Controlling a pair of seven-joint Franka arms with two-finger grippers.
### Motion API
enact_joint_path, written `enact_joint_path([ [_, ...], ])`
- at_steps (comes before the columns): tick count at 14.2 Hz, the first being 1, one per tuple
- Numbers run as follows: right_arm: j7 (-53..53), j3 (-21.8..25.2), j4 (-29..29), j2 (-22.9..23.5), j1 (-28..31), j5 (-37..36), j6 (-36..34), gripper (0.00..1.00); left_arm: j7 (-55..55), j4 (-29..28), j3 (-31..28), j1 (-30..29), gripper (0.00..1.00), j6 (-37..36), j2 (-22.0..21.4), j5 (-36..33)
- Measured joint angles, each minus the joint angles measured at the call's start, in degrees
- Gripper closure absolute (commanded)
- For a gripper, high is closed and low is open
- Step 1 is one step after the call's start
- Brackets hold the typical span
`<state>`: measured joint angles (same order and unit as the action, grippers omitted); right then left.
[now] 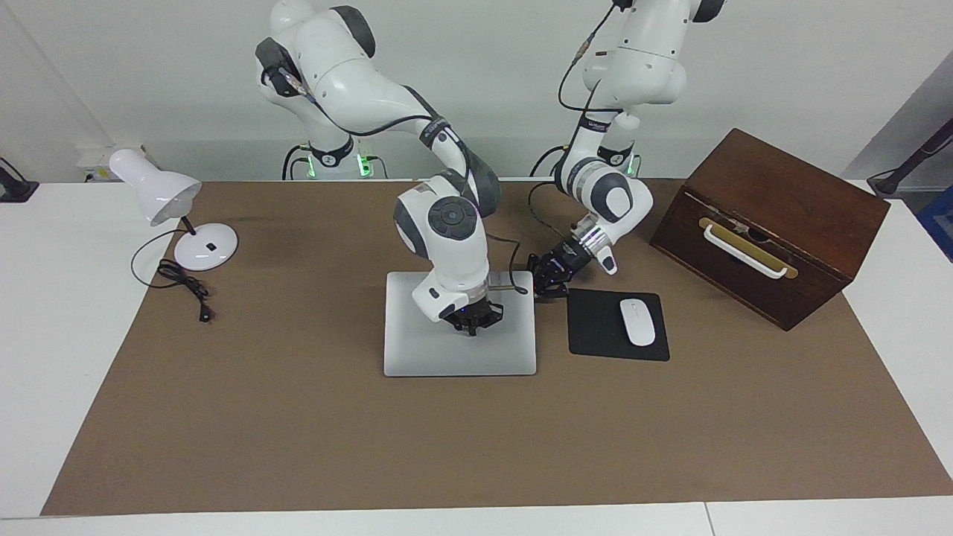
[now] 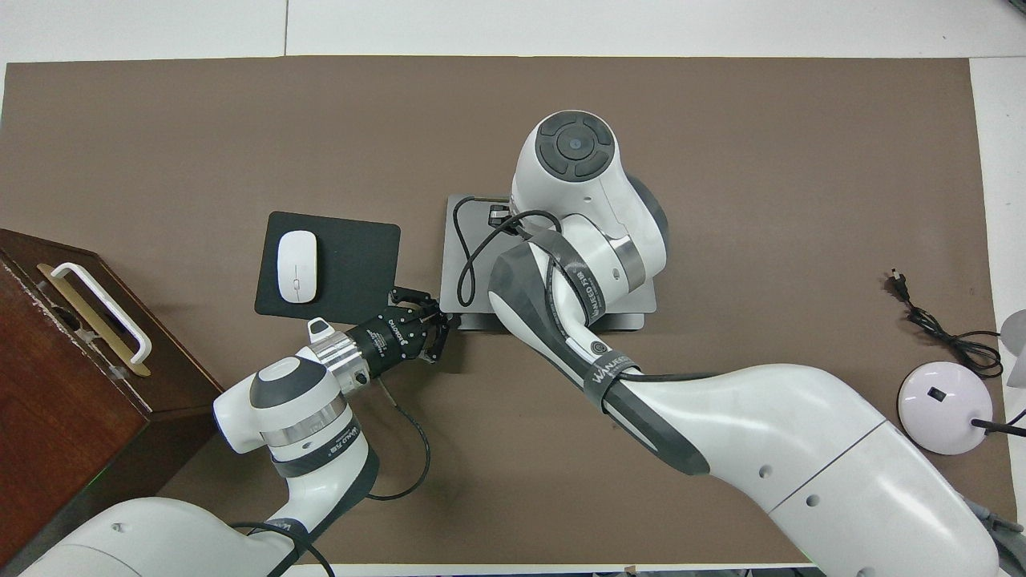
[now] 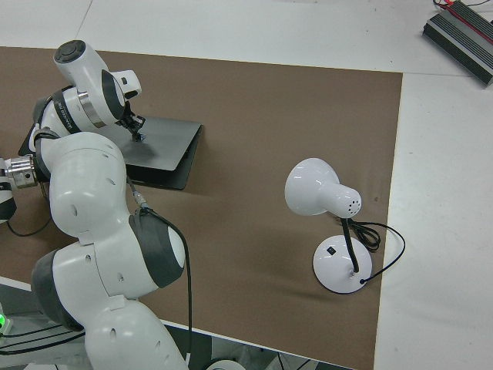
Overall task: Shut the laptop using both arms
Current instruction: 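Press the lid fully shut with the right gripper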
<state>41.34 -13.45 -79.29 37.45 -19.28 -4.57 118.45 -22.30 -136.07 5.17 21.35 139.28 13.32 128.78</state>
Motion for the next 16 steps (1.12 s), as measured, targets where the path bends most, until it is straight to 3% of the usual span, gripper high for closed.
enact_joint_path([
  [16,0.0,0.0,-2.9,-0.3,0.0,0.0,2.7,1.0,0.7,0.1,-0.5,-0.1,1.0,-1.5,0.3,0.0],
])
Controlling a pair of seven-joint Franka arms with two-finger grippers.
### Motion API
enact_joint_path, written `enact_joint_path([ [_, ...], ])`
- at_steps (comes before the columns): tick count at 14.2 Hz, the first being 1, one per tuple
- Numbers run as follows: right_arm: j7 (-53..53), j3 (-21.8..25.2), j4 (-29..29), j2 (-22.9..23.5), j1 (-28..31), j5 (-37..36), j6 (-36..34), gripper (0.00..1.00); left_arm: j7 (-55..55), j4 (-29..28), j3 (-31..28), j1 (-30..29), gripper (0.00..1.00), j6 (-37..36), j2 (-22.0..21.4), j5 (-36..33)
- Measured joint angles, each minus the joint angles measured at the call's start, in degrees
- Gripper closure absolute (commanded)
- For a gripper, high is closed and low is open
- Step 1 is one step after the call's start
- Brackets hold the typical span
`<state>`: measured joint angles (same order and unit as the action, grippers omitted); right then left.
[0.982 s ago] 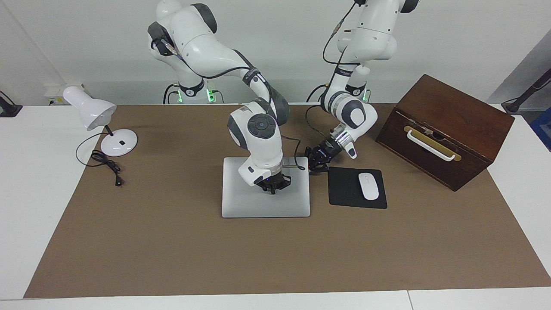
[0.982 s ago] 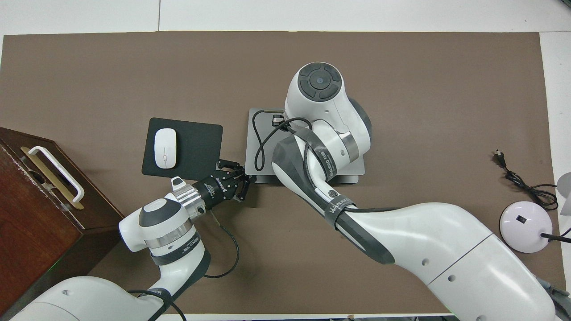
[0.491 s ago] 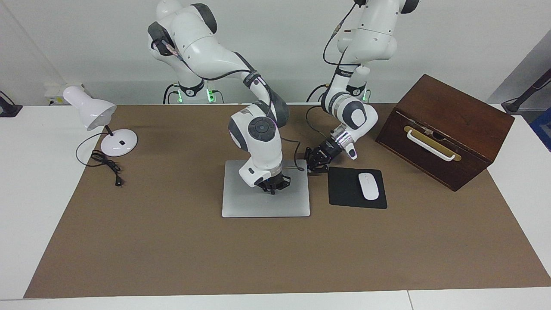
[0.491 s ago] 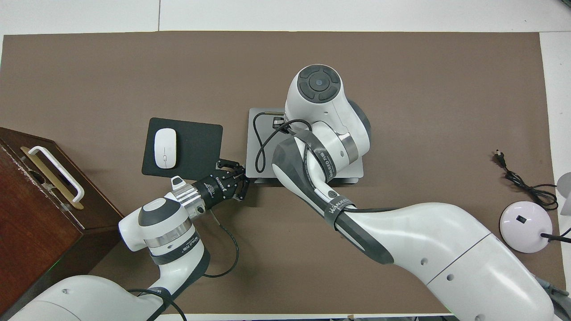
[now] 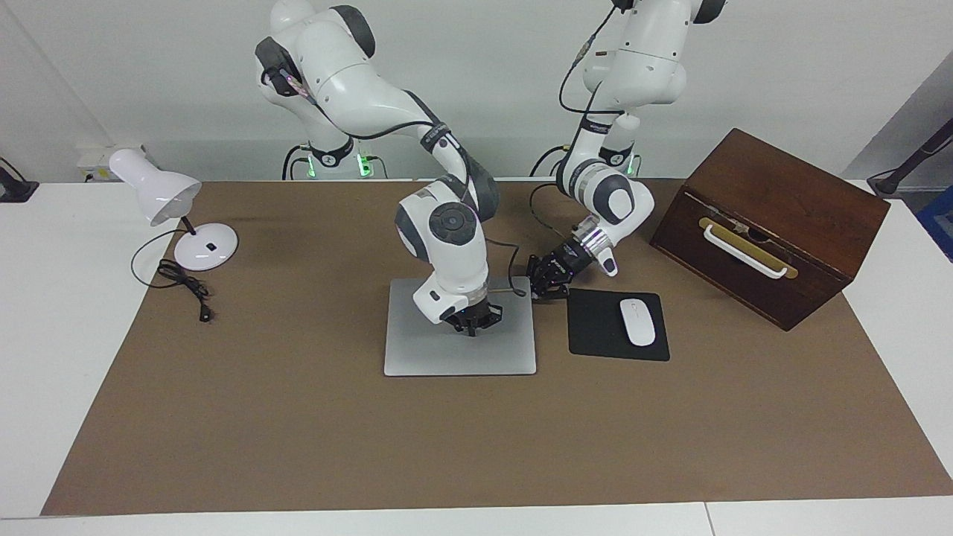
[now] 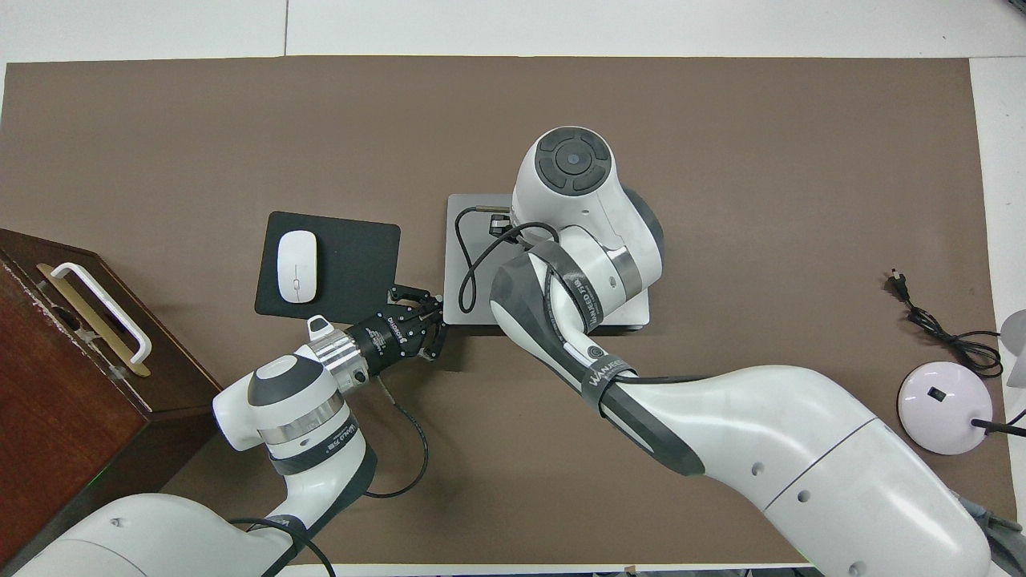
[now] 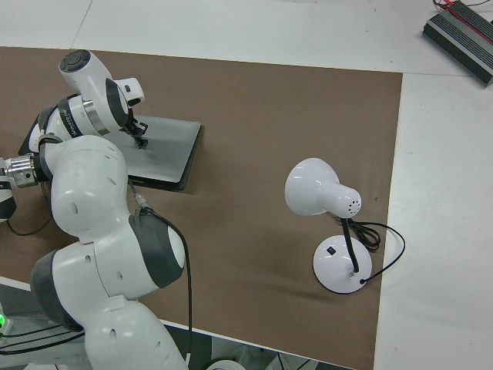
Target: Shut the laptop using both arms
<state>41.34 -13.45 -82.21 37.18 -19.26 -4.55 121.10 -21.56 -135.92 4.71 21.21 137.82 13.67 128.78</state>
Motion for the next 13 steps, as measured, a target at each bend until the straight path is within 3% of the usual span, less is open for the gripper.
enact_joint_path([
  [6,0.0,0.0,0.9,-1.2,0.0,0.0,0.0,1.0,0.1,0.1,-0.1,-1.3,1.0,-0.3,0.0,0.0],
  [13,-0.1,0.3,1.5,-6.7,0.2,-0.1,-0.2,1.0,0.2,0.2,-0.1,-1.4,1.0,-0.6,0.0,0.0],
])
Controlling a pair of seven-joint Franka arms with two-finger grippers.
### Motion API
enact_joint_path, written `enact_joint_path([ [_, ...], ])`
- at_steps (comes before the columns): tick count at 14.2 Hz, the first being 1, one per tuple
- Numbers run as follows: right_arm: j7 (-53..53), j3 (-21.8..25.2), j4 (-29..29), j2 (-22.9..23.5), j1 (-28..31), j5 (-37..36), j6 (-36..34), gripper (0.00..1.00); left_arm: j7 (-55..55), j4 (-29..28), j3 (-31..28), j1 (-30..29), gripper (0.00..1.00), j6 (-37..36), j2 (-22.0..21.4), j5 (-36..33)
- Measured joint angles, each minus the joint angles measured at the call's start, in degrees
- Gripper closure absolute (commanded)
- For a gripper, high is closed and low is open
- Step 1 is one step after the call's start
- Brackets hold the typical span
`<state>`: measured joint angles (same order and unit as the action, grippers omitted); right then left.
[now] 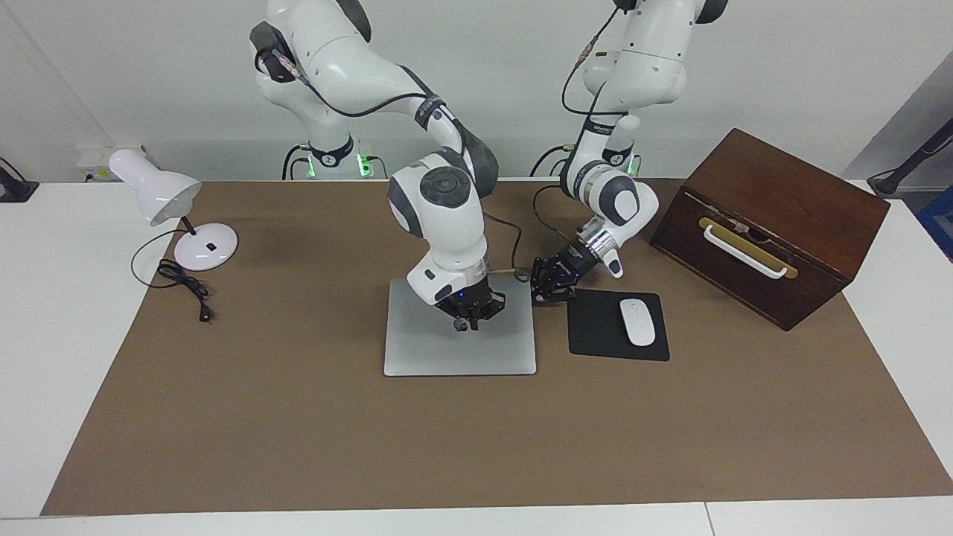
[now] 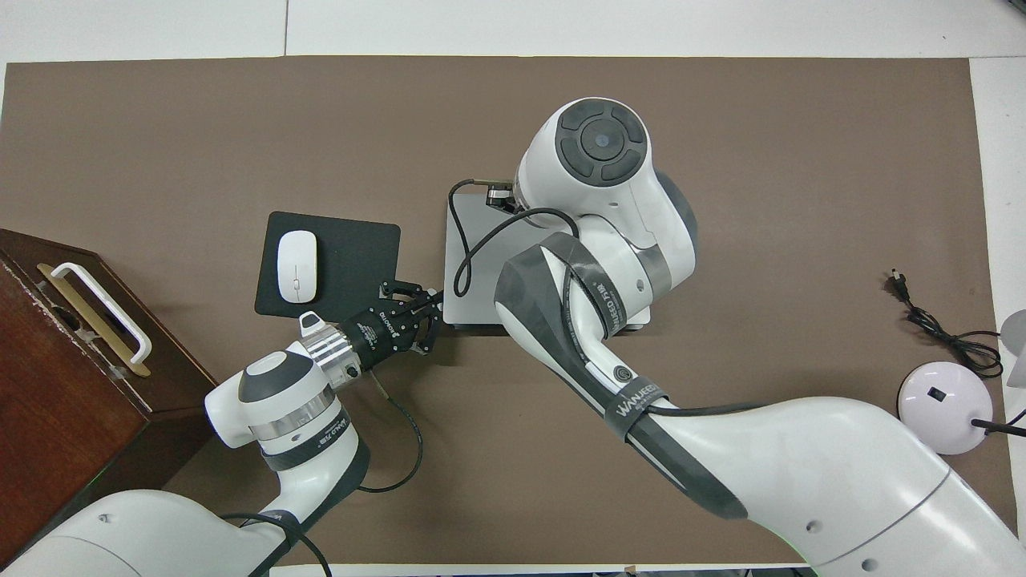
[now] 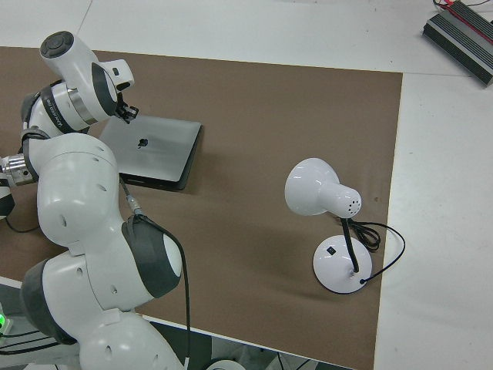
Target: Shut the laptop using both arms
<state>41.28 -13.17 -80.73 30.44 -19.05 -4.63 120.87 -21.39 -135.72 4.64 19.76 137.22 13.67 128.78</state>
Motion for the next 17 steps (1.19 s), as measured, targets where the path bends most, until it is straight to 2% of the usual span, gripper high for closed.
enact_joint_path([
  [8,-5.4,0.4,0.4,-6.9,2.8,0.0,-3.0,1.0,0.6,0.1,-0.1,-1.4,1.0,-0.1,0.0,0.0],
  [17,-22.8,0.5,0.5,-14.4,11.1,0.0,-8.5,1.0,2.0,0.7,-0.2,-4.4,1.0,-0.8,0.0,0.0],
])
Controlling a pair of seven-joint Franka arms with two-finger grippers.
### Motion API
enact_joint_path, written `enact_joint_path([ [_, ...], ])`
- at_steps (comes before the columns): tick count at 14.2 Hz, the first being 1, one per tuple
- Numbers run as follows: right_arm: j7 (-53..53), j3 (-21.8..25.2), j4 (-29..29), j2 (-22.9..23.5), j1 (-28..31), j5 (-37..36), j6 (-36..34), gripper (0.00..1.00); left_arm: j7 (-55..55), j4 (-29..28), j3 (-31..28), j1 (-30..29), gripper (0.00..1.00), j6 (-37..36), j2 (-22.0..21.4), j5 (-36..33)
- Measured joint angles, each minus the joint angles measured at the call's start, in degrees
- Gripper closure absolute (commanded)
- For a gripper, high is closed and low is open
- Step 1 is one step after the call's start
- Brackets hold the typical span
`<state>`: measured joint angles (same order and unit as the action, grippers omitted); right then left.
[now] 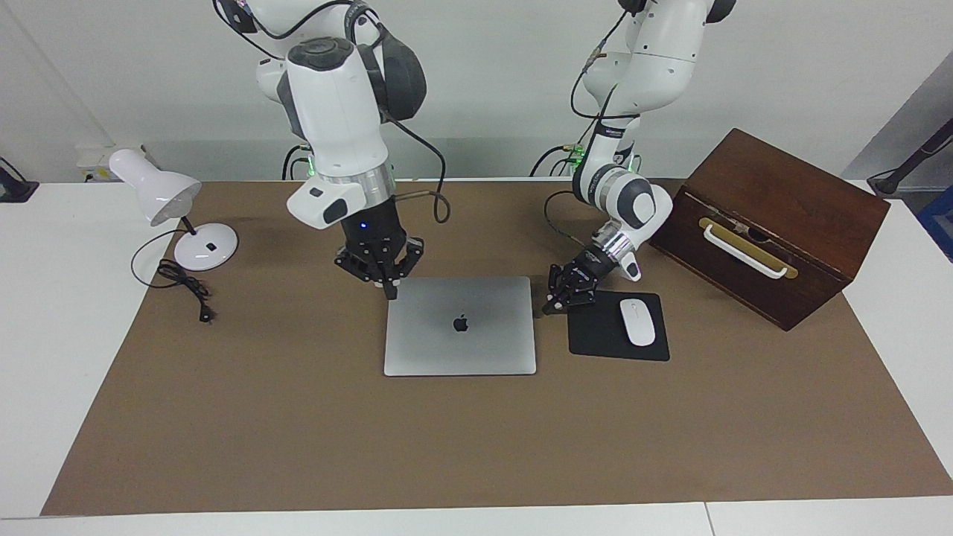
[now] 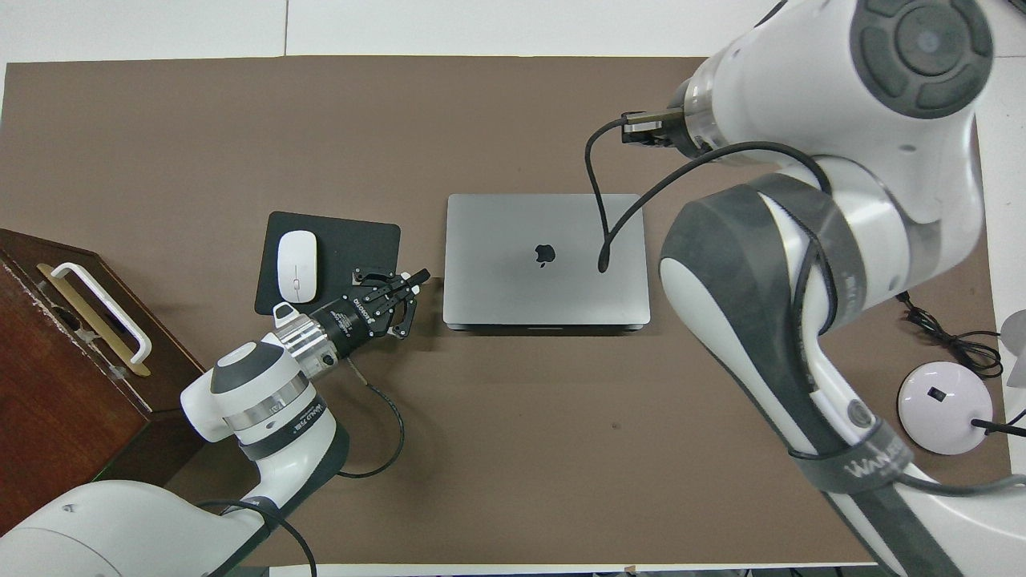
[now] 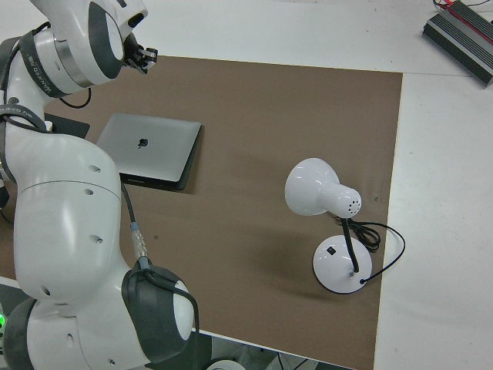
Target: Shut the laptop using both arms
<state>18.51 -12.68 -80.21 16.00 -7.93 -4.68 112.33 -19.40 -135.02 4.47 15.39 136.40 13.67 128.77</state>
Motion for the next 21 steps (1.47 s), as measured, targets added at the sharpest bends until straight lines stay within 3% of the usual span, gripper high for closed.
enact_joint_path([
  [12,-15.8,0.1,0.0,-8.2,9.6,0.0,-12.1,1.0,0.0,4.5,0.1,-1.3,1.0,0.7,0.0,0.0],
  [18,-15.9,0.1,0.1,-12.1,11.0,0.0,-19.0,1.0,-0.5,12.3,0.3,-1.4,1.0,9.2,-0.2,-3.8],
  [19,-15.9,0.1,0.1,-12.5,11.2,0.0,-19.9,0.76,-1.4,13.8,0.3,-1.5,1.0,10.6,-0.2,-5.8],
  [20,-16.0,0.1,0.1,-12.8,11.5,0.0,-20.7,0.19,-2.4,15.5,0.3,-1.5,1.0,11.8,-0.2,-8.3],
  [21,-16.7,0.1,0.1,-13.1,11.8,0.0,-21.4,0.0,-3.3,17.2,0.3,-1.5,1.0,13.6,-0.2,-11.5],
])
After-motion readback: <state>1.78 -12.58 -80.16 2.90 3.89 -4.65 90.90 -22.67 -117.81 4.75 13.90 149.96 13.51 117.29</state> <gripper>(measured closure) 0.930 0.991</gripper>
